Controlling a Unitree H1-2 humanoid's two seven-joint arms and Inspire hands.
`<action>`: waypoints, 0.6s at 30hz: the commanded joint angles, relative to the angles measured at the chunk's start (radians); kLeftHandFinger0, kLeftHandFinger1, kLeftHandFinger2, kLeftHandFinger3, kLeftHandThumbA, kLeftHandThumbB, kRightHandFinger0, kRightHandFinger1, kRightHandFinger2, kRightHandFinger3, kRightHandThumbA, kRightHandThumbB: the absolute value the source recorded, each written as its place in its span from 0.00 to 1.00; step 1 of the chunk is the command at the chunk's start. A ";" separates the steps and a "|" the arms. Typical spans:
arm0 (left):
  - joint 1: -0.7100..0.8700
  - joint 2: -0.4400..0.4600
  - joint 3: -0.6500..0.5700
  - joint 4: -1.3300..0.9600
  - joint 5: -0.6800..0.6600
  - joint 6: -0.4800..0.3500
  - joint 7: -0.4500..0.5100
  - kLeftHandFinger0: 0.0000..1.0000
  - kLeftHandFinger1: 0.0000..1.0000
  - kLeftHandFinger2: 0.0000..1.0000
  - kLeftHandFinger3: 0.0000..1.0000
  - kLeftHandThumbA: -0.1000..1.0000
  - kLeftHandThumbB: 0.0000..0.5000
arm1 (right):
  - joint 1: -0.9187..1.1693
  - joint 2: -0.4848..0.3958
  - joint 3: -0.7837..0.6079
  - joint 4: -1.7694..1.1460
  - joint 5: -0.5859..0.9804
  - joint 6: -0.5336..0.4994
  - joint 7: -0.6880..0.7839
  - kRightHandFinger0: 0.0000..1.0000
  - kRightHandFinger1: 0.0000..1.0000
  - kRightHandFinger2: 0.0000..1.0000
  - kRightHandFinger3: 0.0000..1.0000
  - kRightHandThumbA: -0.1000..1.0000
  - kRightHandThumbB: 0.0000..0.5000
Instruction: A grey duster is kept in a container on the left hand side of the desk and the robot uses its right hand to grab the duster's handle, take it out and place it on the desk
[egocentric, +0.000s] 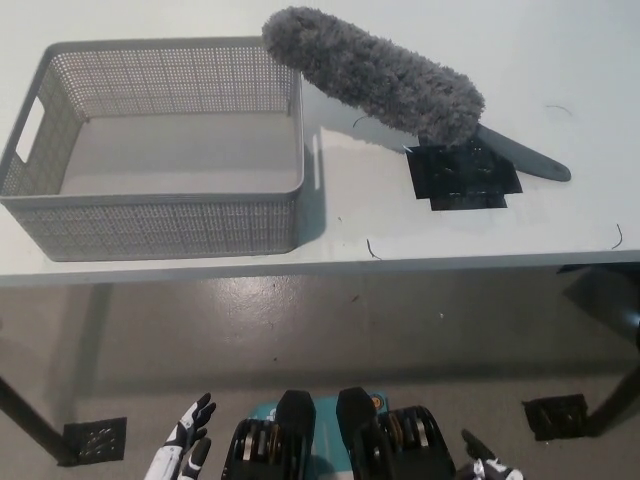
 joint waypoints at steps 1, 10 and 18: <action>-0.037 0.002 -0.017 -0.006 -0.018 -0.052 0.017 1.00 1.00 1.00 1.00 1.00 0.27 | -0.112 -0.007 -0.070 0.229 0.070 -0.230 -0.039 1.00 1.00 1.00 1.00 1.00 0.48; -0.056 0.002 -0.028 0.006 0.000 -0.052 0.036 1.00 1.00 1.00 1.00 1.00 0.21 | -0.165 -0.009 -0.077 0.353 0.041 -0.230 -0.036 1.00 1.00 1.00 1.00 1.00 0.55; -0.052 0.002 -0.025 -0.003 -0.014 -0.052 0.023 1.00 1.00 1.00 1.00 0.98 0.22 | -0.170 -0.013 -0.056 0.363 0.020 -0.230 -0.045 1.00 1.00 1.00 1.00 1.00 0.58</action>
